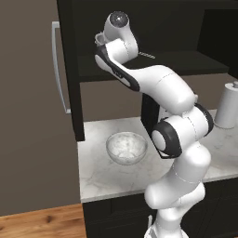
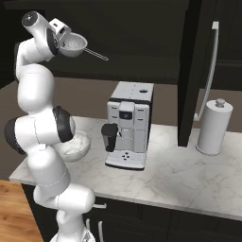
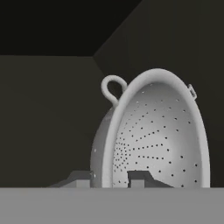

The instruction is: Open the cabinet and setup a tea strainer by placing it in the bowl upright.

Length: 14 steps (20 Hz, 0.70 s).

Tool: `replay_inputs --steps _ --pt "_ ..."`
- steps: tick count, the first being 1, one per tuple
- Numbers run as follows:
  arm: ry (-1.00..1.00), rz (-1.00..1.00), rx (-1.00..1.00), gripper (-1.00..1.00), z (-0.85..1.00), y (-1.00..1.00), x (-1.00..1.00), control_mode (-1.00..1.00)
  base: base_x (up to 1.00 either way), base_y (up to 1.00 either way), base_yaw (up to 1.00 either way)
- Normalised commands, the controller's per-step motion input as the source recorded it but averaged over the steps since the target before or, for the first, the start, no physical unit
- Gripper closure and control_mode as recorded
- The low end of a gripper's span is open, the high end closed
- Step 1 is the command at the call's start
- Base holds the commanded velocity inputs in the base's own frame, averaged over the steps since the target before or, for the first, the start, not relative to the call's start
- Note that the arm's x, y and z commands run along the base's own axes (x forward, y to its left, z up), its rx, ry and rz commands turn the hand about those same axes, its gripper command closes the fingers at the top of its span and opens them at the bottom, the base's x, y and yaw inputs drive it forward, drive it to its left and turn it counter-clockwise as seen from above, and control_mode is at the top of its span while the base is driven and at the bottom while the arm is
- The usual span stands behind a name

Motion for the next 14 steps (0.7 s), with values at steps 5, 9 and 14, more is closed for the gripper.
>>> replay_inputs --steps 5,9,14 --pt "0.0 0.0 -0.1 1.0 -0.07 0.0 0.0 -1.0 0.0 0.0 0.0" --pt "-0.04 0.01 -0.2 1.0 -0.02 -0.16 -0.07 -1.0 0.0 0.0 0.0" --pt "-0.08 0.0 -0.19 1.0 0.0 -0.32 -0.26 -1.0 0.0 0.0 0.0"
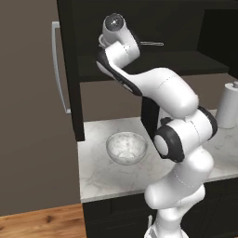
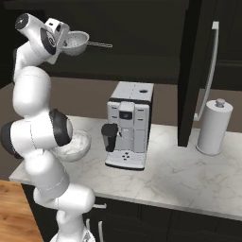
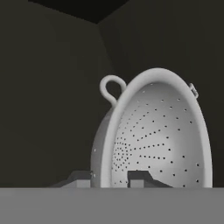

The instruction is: Open the cabinet and setup a tea strainer by placing it in the bowl upright.

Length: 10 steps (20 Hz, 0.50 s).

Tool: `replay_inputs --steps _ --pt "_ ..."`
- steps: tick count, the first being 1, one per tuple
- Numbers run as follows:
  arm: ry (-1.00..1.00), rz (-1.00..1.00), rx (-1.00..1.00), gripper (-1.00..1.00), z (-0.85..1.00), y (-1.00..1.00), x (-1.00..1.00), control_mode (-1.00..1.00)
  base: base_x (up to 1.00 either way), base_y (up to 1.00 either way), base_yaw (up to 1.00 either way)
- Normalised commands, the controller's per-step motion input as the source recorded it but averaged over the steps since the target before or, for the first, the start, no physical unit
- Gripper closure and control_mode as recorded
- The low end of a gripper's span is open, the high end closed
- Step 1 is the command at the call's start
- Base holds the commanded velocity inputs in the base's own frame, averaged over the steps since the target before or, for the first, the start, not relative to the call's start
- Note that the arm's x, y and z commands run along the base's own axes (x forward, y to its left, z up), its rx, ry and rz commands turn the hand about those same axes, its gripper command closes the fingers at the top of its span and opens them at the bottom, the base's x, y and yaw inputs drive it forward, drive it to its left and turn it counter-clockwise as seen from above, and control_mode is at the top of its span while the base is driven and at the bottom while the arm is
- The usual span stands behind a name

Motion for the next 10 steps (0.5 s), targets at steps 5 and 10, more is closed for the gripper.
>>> replay_inputs --steps 5,10 --pt "-0.05 0.0 -0.09 1.0 0.0 -0.5 -0.51 -1.0 0.0 0.0 0.0" --pt "0.0 -0.03 -0.02 1.0 0.0 -0.47 -0.82 -1.0 0.0 0.0 0.0"
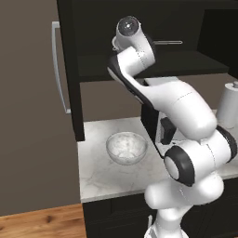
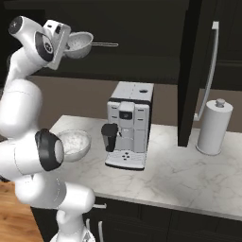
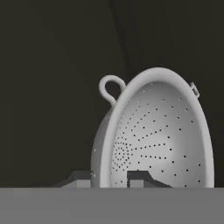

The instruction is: Open the cabinet and setup a tea strainer by placing it in the bowl upright.

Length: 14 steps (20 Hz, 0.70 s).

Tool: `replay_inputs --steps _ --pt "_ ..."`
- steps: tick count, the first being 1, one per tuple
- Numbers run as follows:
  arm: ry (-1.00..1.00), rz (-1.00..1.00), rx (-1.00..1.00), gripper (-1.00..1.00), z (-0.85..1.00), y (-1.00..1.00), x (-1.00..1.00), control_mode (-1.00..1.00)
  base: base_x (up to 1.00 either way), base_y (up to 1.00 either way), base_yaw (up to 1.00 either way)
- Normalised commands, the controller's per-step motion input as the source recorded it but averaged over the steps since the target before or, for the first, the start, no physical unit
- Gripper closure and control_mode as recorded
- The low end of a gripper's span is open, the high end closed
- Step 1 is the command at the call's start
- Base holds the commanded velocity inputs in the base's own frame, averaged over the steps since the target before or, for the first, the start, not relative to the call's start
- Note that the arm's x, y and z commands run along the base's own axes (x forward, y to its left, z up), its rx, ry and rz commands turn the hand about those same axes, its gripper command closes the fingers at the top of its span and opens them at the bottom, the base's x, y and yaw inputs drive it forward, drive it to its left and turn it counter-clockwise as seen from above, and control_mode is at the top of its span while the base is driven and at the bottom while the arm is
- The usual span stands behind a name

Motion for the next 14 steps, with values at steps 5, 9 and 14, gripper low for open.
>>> replay_inputs --steps 5,9,14 --pt "0.0 -0.11 0.01 1.0 0.0 -0.22 -1.0 -1.0 0.0 0.0 0.0" --pt "0.0 -0.14 0.04 1.0 0.01 -0.05 -1.0 -1.0 0.0 0.0 0.0" --pt "0.0 -0.15 0.09 1.0 0.04 -0.02 -1.0 -1.0 0.0 0.0 0.0"
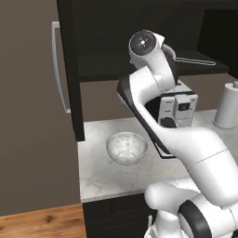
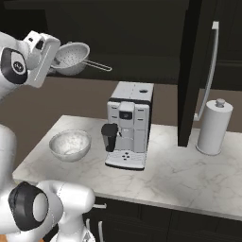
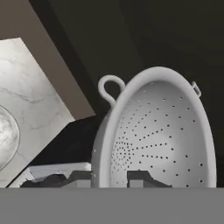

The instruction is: Open the cabinet and setup a tea strainer by placing it in the bowl upright.

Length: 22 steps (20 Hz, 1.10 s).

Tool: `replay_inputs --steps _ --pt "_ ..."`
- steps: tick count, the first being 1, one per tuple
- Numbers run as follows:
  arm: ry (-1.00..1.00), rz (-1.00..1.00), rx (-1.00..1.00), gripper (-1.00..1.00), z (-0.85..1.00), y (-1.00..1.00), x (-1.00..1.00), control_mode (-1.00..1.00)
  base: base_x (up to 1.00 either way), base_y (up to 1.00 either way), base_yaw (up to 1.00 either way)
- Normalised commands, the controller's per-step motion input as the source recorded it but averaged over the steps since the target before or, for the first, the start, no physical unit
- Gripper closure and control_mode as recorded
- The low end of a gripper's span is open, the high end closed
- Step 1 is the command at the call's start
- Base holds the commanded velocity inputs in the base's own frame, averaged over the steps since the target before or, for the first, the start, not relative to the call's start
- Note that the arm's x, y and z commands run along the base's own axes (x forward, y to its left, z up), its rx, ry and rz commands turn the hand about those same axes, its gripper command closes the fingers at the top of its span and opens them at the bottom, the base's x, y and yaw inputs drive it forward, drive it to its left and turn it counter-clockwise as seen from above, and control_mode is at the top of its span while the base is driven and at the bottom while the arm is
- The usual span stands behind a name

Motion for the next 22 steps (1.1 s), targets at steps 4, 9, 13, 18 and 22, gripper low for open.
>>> replay_inputs --steps 4,9,13,18,22 --pt "0.1 -0.16 0.17 1.0 0.06 -0.16 -1.0 -1.0 0.0 0.0 0.0" --pt "0.19 -0.16 0.18 1.0 -0.03 -0.1 -0.95 -1.0 0.0 0.0 0.0" --pt "0.18 -0.12 0.12 1.0 -0.29 -0.06 -0.7 -1.0 0.0 0.0 0.0" --pt "0.05 -0.01 0.03 1.0 -0.52 0.0 -0.5 -1.0 0.0 0.0 0.0" --pt "0.02 0.0 0.02 1.0 -0.71 0.0 -0.23 -1.0 0.0 0.0 0.0"
